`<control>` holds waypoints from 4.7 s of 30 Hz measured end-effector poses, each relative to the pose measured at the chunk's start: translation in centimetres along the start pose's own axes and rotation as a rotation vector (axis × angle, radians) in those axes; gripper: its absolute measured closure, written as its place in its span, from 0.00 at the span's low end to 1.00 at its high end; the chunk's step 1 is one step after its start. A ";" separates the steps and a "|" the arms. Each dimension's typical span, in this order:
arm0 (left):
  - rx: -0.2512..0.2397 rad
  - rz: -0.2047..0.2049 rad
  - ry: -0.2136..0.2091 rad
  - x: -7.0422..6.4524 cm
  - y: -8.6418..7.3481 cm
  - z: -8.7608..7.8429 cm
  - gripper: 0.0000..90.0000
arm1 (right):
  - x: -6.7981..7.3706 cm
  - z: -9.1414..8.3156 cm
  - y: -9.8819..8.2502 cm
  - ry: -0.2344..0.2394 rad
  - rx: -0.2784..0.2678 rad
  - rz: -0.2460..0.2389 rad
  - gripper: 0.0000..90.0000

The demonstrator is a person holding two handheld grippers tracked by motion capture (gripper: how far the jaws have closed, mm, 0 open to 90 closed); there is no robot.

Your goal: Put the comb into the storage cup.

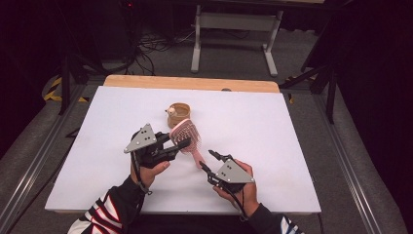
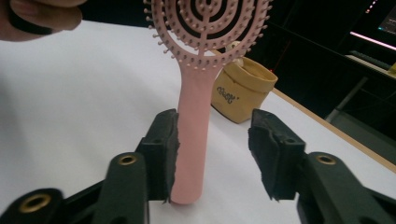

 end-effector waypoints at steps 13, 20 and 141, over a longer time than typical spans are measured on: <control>-0.001 0.018 0.062 1.8 0.2 -2.2 0.71 | -2.1 -1.6 0.7 -0.028 -0.058 0.037 0.35; -0.011 0.025 0.097 2.8 0.7 -3.4 0.71 | -4.0 -2.5 -0.1 -0.031 -0.056 0.071 0.29; 0.038 0.026 0.302 14.1 7.5 3.0 0.71 | -8.1 -4.7 -4.4 -0.082 0.013 0.152 0.06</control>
Point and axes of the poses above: each handheld gripper's, and its own axes: z roughly forward along the jaws, y roughly out of its top, x roughly to its left, the point moved 10 cm from there along z, roughly forward along the jaws, and after that the axes turned 9 degrees about z, right-handed, at the moved point
